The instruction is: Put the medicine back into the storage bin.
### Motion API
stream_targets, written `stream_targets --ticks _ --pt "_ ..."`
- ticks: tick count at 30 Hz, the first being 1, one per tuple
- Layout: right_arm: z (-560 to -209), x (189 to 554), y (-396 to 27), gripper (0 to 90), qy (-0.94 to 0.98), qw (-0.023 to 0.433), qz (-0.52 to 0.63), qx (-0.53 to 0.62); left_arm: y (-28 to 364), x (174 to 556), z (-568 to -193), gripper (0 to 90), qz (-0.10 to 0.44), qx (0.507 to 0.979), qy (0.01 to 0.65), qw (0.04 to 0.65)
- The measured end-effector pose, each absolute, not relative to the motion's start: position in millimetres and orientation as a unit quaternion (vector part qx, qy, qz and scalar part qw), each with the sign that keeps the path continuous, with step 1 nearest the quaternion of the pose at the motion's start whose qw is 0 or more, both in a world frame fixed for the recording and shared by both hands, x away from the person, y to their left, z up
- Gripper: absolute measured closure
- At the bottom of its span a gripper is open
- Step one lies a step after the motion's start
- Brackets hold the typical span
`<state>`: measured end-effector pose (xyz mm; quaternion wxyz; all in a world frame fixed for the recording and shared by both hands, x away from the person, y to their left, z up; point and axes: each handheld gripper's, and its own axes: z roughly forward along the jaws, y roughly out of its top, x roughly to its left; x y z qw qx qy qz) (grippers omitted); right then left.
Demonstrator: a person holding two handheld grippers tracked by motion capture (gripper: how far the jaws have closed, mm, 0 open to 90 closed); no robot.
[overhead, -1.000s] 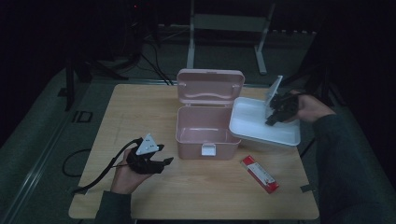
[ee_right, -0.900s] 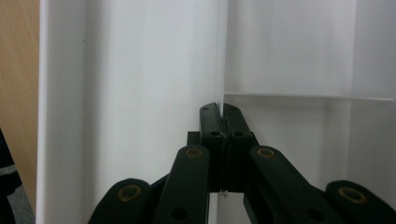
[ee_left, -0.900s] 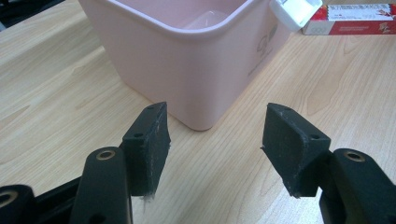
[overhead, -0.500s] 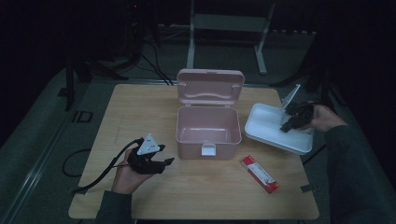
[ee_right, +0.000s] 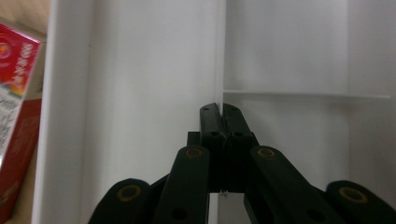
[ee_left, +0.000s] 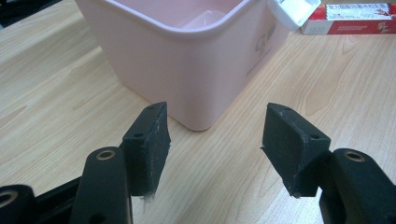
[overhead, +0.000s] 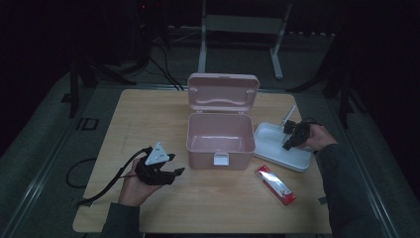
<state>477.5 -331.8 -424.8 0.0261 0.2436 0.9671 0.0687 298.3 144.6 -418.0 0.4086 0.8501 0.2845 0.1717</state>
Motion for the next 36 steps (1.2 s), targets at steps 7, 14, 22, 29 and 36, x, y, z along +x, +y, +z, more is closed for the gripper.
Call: stream_targets --ticks 7,14,22,29,36 --pt "-432.5 473.9 -329.0 82.8 0.966 0.025 0.065 0.249 144.9 298.3 -417.9 40.4 0.172 0.849 0.286 0.408" --pt "-419.8 454.2 -323.6 77.1 0.961 0.044 0.065 0.266 145.3 297.6 -417.5 40.3 0.174 0.849 0.286 0.409" --pt "-414.0 427.8 -315.0 67.2 0.953 0.044 0.065 0.292 144.6 297.3 -418.0 40.3 0.172 0.850 0.286 0.408" --pt "-416.5 392.9 -295.8 60.3 0.945 0.028 0.069 0.317 145.4 296.7 -417.2 40.3 0.174 0.850 0.285 0.408" --pt "-421.3 372.0 -285.0 52.0 0.932 0.034 0.088 0.349 146.1 296.3 -416.4 40.4 0.174 0.849 0.284 0.409"
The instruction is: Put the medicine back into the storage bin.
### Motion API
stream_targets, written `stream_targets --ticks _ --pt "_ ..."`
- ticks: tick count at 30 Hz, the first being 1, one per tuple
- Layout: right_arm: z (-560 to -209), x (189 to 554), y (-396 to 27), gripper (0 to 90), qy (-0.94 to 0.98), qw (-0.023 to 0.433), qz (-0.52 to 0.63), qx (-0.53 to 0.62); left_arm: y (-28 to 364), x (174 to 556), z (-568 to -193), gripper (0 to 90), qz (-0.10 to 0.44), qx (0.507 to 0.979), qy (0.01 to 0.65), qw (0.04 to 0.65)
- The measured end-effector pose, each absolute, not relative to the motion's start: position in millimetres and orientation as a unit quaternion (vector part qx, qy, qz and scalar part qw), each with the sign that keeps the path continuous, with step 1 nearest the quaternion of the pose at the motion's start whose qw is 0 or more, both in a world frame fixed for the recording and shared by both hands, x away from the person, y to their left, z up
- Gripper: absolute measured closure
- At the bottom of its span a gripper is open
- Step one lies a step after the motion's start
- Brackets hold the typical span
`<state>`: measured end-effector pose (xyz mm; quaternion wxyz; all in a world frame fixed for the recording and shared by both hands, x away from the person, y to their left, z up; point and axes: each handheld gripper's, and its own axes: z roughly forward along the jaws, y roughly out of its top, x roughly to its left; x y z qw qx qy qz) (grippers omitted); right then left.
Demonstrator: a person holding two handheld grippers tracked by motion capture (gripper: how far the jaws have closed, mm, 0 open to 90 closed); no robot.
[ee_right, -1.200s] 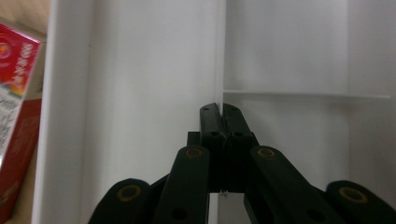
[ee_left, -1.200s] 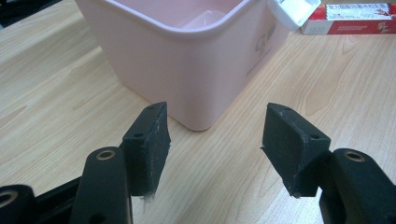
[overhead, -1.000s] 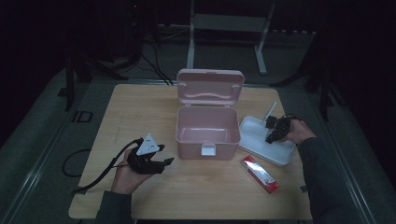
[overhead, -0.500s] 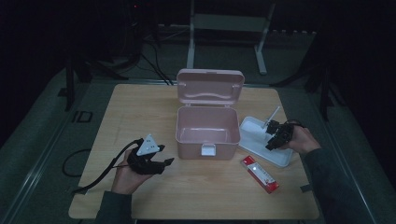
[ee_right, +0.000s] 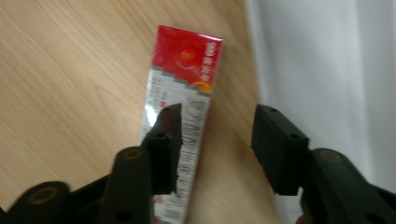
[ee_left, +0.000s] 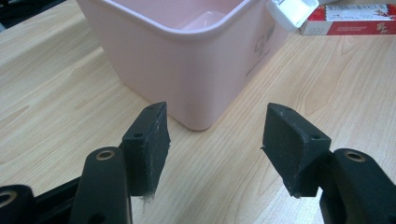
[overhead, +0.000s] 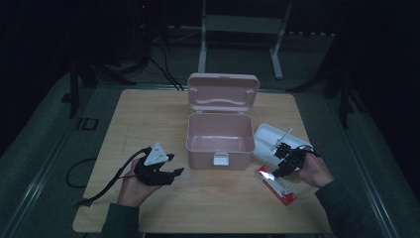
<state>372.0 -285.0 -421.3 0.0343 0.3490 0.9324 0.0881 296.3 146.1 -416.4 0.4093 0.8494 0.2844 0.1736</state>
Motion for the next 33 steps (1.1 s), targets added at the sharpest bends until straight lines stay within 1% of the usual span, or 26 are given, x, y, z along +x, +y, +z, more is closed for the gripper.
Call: stream_targets --ticks 2,3,7,11,12,16,19,23,33 --pt "-423.7 368.5 -283.5 49.9 0.926 0.031 0.096 0.364 146.0 296.5 -416.5 40.3 0.174 0.850 0.285 0.408" --pt "-425.1 367.2 -282.6 46.6 0.925 0.032 0.095 0.366 145.9 296.5 -416.7 40.4 0.174 0.850 0.284 0.408" --pt "-430.8 362.5 -279.8 46.0 0.924 0.030 0.089 0.372 146.0 296.4 -416.6 40.3 0.174 0.850 0.284 0.408" --pt "-437.8 357.7 -277.2 40.7 0.922 0.020 0.081 0.377 146.3 296.1 -416.4 40.3 0.174 0.849 0.285 0.409" --pt "-439.8 356.2 -276.4 40.6 0.922 0.023 0.079 0.378 146.3 296.1 -416.4 40.3 0.174 0.849 0.285 0.410" --pt "-441.9 354.4 -275.7 38.8 0.920 0.011 0.085 0.382 145.6 296.4 -417.0 40.3 0.173 0.851 0.284 0.408" --pt "-447.8 352.4 -273.0 39.3 0.924 0.005 0.075 0.376 145.8 296.5 -416.9 40.3 0.174 0.851 0.284 0.407" --pt "-453.3 352.5 -273.0 46.7 0.927 0.000 0.064 0.369 146.0 296.6 -416.9 40.3 0.174 0.851 0.284 0.407" --pt "-456.5 352.2 -271.2 48.3 0.939 -0.003 0.054 0.341 145.8 296.7 -417.1 40.4 0.172 0.851 0.284 0.408"
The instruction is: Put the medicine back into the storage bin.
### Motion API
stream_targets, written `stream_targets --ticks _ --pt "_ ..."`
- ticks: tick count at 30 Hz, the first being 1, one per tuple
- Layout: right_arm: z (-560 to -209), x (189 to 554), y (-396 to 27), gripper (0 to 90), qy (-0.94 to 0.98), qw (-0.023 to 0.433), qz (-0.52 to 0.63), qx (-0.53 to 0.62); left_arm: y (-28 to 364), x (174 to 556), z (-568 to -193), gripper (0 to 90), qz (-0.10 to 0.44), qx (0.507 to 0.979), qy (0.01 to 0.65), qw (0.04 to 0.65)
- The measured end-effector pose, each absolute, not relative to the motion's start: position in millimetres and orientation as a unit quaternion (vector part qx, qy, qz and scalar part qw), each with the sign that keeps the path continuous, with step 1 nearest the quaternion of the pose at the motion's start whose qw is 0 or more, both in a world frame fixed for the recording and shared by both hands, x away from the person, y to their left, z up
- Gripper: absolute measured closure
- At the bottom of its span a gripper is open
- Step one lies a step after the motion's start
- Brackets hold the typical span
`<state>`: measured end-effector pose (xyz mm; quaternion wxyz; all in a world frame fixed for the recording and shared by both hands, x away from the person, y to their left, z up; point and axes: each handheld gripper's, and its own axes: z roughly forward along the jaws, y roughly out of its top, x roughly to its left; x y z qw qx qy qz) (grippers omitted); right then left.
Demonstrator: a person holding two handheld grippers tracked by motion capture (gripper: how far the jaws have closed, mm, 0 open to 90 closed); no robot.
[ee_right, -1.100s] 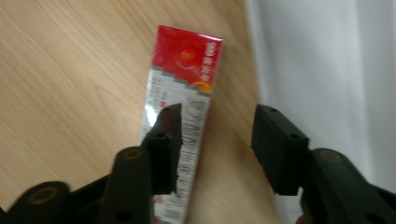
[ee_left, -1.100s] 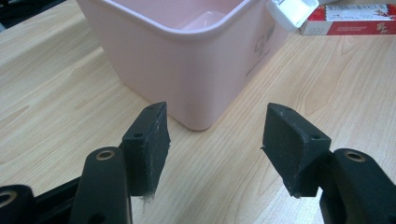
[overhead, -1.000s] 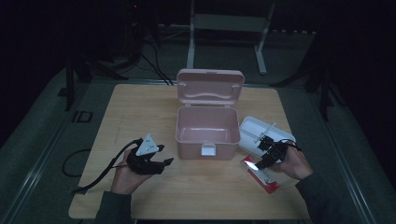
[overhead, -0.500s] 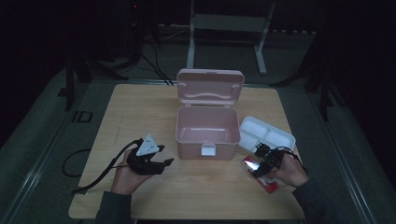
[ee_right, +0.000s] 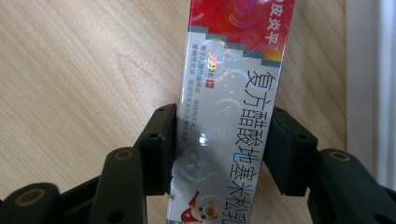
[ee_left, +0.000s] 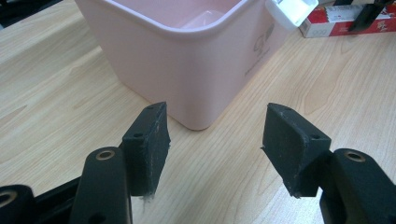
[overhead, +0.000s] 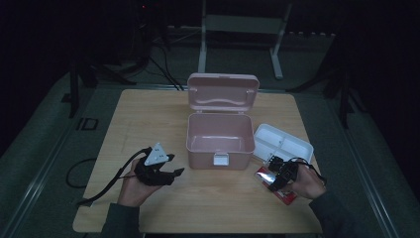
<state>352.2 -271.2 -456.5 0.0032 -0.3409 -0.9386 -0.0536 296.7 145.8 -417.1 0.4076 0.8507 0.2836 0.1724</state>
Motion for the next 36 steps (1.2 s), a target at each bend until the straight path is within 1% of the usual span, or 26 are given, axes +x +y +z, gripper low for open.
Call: stream_targets --ticks 7,15,24,31,36 --pt "-456.3 356.3 -272.9 50.6 -0.961 0.017 -0.042 -0.273 145.5 296.5 -417.5 40.4 0.170 0.851 0.283 0.408" --pt "-448.4 355.4 -271.4 51.0 -0.972 0.022 -0.035 -0.233 144.7 296.9 -418.6 40.4 0.169 0.852 0.283 0.408" --pt "-408.1 353.9 -273.2 51.1 -0.977 0.005 -0.057 -0.204 144.1 297.1 -418.9 40.5 0.168 0.852 0.282 0.407" --pt "-371.4 363.3 -276.6 51.1 -0.979 -0.021 -0.063 -0.192 144.3 297.1 -418.8 40.5 0.168 0.852 0.282 0.408" --pt "-352.4 373.5 -276.1 51.1 -0.981 -0.032 -0.060 -0.181 144.0 297.2 -419.0 40.5 0.167 0.853 0.282 0.407"
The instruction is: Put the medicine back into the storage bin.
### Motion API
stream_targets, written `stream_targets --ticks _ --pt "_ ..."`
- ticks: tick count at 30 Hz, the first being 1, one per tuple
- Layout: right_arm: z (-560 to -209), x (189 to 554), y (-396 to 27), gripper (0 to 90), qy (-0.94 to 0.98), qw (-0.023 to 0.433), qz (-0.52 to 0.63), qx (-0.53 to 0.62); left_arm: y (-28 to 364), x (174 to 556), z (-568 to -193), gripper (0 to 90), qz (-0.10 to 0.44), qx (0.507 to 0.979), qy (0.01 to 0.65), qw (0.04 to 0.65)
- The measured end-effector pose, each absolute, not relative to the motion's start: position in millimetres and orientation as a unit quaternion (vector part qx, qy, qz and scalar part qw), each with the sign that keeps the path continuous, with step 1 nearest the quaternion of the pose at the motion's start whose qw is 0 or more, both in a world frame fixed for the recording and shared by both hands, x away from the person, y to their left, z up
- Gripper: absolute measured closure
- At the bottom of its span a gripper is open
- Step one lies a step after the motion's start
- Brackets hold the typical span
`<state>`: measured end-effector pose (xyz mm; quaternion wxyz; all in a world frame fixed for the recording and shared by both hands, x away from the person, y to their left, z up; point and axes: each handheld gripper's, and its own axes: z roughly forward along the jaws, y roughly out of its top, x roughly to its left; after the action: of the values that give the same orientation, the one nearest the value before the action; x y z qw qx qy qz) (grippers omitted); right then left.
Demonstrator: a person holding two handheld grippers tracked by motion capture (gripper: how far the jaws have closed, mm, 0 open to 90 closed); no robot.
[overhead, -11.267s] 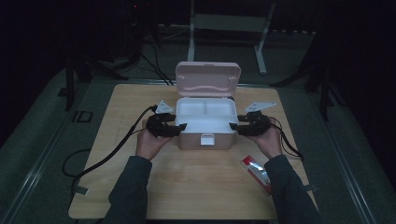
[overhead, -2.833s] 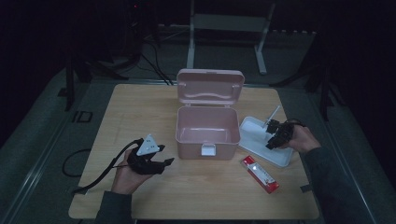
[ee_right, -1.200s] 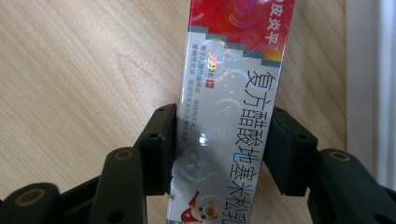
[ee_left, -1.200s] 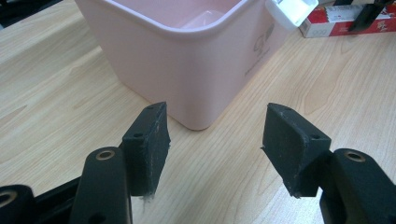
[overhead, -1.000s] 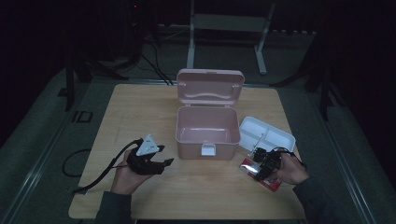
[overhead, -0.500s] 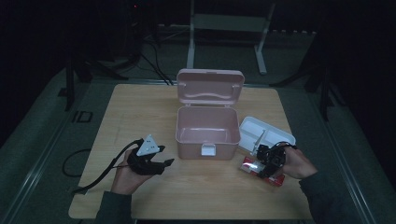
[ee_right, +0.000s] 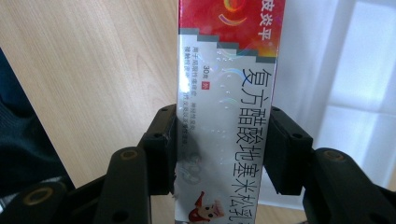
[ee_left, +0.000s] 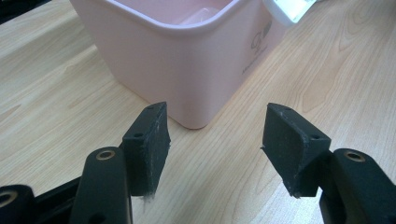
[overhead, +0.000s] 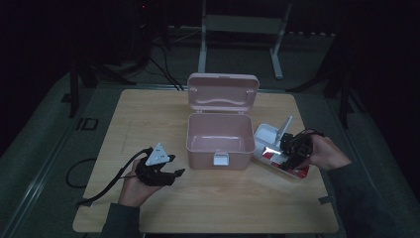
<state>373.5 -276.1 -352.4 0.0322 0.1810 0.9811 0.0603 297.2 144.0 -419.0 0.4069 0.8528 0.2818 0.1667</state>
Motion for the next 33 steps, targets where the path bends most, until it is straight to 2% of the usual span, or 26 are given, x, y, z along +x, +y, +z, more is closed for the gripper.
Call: stream_targets --ticks 4,14,33 --pt "-346.1 383.6 -274.1 51.1 0.987 0.022 0.053 0.151 144.1 297.1 -418.7 40.5 0.167 0.852 0.282 0.408" --pt "-329.8 409.9 -265.7 51.1 0.989 0.035 0.051 0.135 143.7 297.1 -418.8 40.5 0.168 0.851 0.282 0.409" --pt "-308.3 429.6 -236.8 51.1 0.989 0.054 0.075 0.111 142.2 297.4 -420.4 40.5 0.165 0.852 0.282 0.409"
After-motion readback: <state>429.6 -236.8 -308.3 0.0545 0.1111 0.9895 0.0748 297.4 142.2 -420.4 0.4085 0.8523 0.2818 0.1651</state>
